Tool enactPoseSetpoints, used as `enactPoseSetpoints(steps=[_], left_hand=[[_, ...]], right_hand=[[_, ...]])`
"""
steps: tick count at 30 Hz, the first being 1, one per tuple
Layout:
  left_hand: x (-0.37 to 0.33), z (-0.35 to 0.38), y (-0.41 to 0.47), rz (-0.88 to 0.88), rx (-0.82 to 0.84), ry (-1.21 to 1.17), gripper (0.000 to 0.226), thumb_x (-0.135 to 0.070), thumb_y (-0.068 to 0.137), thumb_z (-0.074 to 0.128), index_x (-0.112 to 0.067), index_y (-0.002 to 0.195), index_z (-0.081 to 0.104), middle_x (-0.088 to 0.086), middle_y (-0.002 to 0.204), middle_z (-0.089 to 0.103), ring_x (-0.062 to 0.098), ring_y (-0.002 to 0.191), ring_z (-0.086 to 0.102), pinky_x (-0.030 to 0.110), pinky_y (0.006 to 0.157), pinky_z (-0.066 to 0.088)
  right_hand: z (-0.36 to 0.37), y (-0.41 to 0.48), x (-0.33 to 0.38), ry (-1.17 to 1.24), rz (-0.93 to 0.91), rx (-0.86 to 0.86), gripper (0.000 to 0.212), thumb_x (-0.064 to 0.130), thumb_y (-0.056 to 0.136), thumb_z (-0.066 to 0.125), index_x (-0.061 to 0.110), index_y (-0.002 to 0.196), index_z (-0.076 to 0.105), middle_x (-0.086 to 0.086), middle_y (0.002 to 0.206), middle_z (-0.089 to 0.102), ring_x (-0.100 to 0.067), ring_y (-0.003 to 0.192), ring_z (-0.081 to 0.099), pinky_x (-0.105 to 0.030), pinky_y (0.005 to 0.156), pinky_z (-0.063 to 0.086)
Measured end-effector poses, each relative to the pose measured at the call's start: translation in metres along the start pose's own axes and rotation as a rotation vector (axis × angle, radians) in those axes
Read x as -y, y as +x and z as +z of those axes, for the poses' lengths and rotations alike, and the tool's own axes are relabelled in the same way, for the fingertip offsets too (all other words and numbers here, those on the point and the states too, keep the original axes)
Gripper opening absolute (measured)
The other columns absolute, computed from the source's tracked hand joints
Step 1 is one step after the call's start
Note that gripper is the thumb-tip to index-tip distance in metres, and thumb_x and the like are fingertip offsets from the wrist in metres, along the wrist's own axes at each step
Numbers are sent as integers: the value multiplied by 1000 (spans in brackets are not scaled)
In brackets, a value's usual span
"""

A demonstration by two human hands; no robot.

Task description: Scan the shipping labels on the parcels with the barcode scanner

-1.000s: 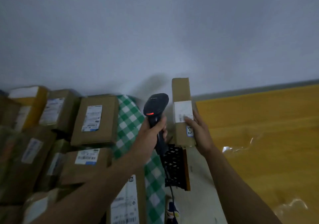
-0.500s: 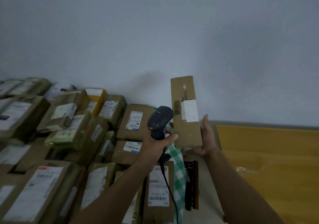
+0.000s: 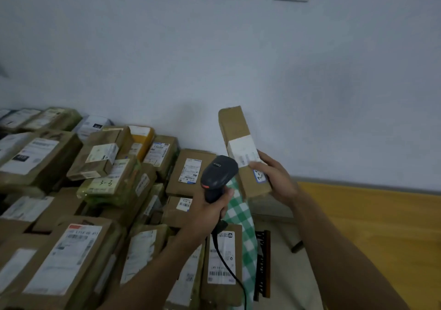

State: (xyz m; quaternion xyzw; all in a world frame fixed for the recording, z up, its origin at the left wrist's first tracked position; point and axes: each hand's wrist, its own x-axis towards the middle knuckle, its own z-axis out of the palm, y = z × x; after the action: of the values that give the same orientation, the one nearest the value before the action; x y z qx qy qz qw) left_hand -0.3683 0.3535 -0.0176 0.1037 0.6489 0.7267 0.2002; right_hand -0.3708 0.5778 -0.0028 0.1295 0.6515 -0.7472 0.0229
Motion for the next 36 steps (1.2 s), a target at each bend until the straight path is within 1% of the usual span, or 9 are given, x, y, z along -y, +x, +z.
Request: enactPoseSetpoints(steps=[3, 5, 7, 10, 21, 26, 30, 33, 36], left_hand=[[3, 4, 2, 12, -46, 195, 19, -27, 95, 74, -14, 86, 63, -9, 57, 50, 14, 56, 51, 34, 61, 44], [4, 7, 1, 60, -22, 281, 27, -23, 96, 73, -6, 80, 59, -10, 52, 43, 11, 51, 45, 24, 56, 39], [6, 10, 1, 82, -6, 348, 35, -22, 97, 72, 2, 79, 55, -8, 51, 38, 9, 47, 38, 19, 51, 34], [12, 12, 5, 46, -15, 427, 29, -24, 96, 72, -5, 79, 58, -6, 54, 43, 8, 49, 41, 15, 51, 36], [17, 20, 16, -34, 2, 555, 26, -32, 95, 71, -19, 78, 56, -7, 58, 49, 2, 50, 44, 25, 58, 41], [19, 19, 16, -56, 4, 536, 22, -33, 94, 72, -17, 84, 62, 8, 71, 63, 19, 64, 62, 37, 65, 53], [16, 19, 13, -22, -24, 469, 14, -26, 95, 73, -20, 90, 61, 3, 66, 57, 10, 54, 53, 27, 55, 46], [18, 15, 11, -54, -125, 330, 11, -24, 94, 74, -21, 97, 64, 5, 75, 66, 17, 67, 65, 31, 63, 54], [18, 1, 12, -179, -254, 69, 15, -25, 94, 74, -13, 91, 65, -2, 66, 61, 15, 60, 58, 28, 60, 48]], right_hand=[[-17, 2, 17, -180, 65, -21, 52, 22, 96, 73, 20, 146, 58, -5, 120, 77, -25, 103, 76, -34, 79, 61], [-27, 3, 25, -303, 82, -36, 55, 27, 93, 77, 21, 145, 60, -5, 122, 75, -18, 97, 78, -27, 75, 61], [-38, 5, 30, -405, 80, -52, 58, 30, 90, 79, 24, 145, 60, -6, 129, 72, -15, 96, 77, -26, 76, 61], [-52, 9, 36, -492, 89, -76, 62, 32, 88, 81, 27, 146, 58, -3, 132, 69, -15, 97, 77, -26, 76, 61], [-66, 10, 42, -769, 27, -83, 71, 41, 87, 81, 27, 150, 53, 3, 143, 60, -19, 114, 66, -29, 85, 59], [-67, 12, 43, -805, 30, -82, 70, 41, 87, 81, 28, 150, 52, 3, 144, 58, -21, 116, 66, -34, 91, 60], [-66, 16, 42, -800, 49, -101, 71, 40, 86, 83, 29, 149, 51, 0, 143, 57, -20, 116, 65, -36, 92, 60], [-58, 24, 34, -768, 105, -114, 69, 39, 88, 80, 28, 148, 48, -4, 142, 57, -20, 110, 66, -35, 88, 60], [-33, 39, 19, -740, 177, -127, 64, 36, 91, 74, 23, 147, 46, -8, 140, 58, -16, 98, 66, -31, 79, 58]])
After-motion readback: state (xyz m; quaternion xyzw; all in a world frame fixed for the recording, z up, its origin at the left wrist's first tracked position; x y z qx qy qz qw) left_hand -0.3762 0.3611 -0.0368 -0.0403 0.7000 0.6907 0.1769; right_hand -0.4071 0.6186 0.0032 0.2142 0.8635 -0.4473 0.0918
